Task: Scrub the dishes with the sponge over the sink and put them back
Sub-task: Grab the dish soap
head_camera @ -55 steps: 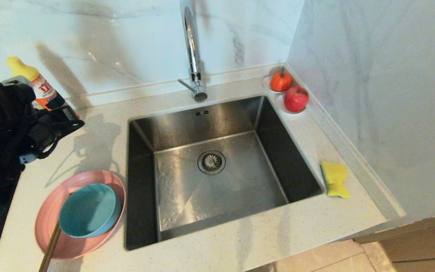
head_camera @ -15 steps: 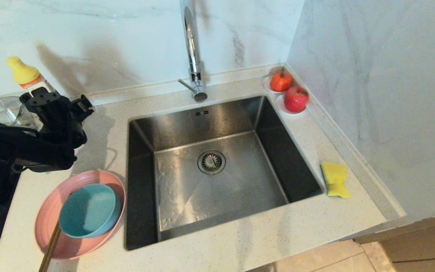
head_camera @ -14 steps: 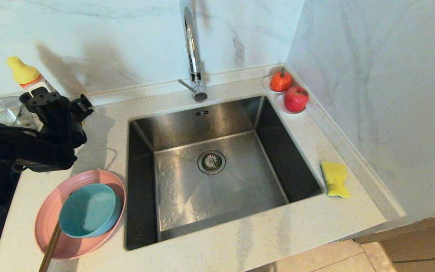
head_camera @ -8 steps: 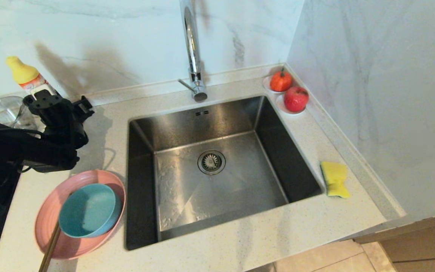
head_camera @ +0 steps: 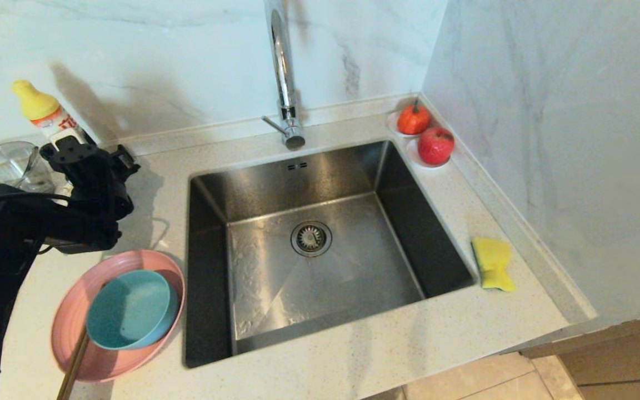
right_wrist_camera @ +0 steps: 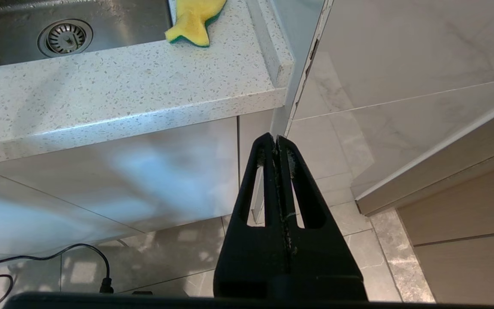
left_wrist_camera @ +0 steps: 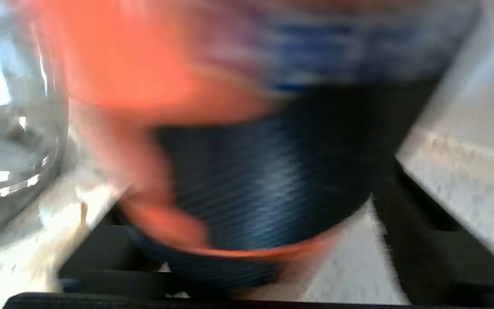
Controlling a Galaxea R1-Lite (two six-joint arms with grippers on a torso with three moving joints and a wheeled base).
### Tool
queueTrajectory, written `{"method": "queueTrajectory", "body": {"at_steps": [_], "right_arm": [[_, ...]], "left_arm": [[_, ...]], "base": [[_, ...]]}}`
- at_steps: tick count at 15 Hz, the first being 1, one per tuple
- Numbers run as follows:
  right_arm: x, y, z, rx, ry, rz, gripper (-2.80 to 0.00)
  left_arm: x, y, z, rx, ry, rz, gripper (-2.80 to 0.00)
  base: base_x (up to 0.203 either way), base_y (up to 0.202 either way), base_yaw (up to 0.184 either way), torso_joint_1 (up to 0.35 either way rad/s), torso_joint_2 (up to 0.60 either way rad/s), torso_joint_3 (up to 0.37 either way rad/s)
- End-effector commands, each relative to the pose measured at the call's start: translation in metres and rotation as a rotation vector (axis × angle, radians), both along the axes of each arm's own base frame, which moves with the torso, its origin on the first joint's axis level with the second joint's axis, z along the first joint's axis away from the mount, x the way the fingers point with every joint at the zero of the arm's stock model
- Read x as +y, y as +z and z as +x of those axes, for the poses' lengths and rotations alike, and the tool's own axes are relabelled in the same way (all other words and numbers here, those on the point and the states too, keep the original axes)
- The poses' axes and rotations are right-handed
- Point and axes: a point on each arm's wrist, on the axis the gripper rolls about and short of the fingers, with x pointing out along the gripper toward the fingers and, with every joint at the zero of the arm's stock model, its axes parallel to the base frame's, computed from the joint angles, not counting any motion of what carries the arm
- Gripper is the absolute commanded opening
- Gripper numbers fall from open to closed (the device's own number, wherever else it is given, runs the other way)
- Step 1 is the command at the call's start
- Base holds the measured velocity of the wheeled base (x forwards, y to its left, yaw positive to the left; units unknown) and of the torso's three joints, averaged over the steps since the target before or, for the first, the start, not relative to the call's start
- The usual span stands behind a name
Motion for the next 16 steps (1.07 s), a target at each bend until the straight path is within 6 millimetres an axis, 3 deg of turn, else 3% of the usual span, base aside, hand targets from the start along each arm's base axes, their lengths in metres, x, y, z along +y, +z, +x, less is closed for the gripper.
{"method": "queueTrajectory", "body": {"at_steps": [1,9,13,16], "right_arm": [[0.0,0.0,0.0,0.0,0.0,0.0,-2.8],[0.0,0.0,0.0,0.0,0.0,0.0,-2.8],[0.0,0.0,0.0,0.0,0.0,0.0,-2.8],[0.0,0.0,0.0,0.0,0.0,0.0,-2.8]], "left_arm": [[0.001,-0.001,0.003,-0.01,0.0,0.002,-2.8],[0.001,0.012,0.004,-0.056,0.005,0.012,-2.8],[-0.005,0.063,-0.024,-0.117,0.023,0.016,-2.8],[-0.017,0.105,-0.064,-0.159,0.016,0.02,-2.8]], "base": [[0.0,0.0,0.0,0.0,0.0,0.0],[0.0,0.0,0.0,0.0,0.0,0.0],[0.0,0.0,0.0,0.0,0.0,0.0],[0.0,0.0,0.0,0.0,0.0,0.0]]}}
